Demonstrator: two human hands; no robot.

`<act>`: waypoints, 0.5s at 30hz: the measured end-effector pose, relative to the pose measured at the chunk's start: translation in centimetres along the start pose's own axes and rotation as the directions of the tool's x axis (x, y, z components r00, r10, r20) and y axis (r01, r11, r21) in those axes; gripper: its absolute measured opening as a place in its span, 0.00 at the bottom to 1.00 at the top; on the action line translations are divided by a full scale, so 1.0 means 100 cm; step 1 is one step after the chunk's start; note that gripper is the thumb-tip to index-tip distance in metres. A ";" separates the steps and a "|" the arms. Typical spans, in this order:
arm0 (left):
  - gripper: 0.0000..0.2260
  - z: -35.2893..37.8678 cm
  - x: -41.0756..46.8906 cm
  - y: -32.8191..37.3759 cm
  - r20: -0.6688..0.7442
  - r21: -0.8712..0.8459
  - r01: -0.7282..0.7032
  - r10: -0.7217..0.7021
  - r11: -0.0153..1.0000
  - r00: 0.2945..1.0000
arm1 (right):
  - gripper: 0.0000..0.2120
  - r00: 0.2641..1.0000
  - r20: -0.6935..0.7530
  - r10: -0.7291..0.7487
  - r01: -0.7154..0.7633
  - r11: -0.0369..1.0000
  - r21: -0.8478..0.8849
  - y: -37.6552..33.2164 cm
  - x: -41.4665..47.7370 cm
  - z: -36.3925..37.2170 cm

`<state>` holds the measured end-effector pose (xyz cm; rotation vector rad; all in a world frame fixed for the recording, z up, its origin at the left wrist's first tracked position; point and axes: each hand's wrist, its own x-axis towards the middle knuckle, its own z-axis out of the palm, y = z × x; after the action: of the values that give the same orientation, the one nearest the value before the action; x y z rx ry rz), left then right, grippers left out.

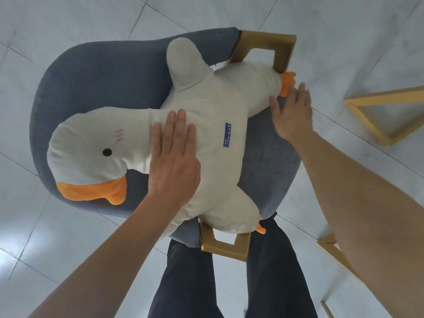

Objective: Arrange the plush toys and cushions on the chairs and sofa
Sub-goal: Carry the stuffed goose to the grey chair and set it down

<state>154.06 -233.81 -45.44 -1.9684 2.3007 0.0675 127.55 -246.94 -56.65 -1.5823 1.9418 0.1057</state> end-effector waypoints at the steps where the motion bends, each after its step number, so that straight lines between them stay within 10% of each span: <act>1: 0.27 0.000 0.004 0.002 -0.005 -0.001 -0.023 0.023 1.000 1.000 | 0.39 0.996 -0.044 -0.076 0.077 0.997 0.012 -0.012 -0.002 0.001; 5: 0.28 0.010 0.014 -0.007 0.032 0.009 0.032 -0.032 0.999 0.999 | 0.36 0.957 0.025 -0.290 0.287 0.954 0.089 -0.063 -0.005 0.018; 15: 0.26 0.013 0.013 -0.015 0.069 -0.048 0.017 -0.014 0.999 0.998 | 0.42 0.908 0.210 -0.362 0.263 0.885 0.385 -0.045 -0.154 0.075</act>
<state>155.41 -235.19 -46.82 -1.9742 2.2615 0.1888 136.07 -231.73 -53.41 -1.5261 1.3771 -0.1412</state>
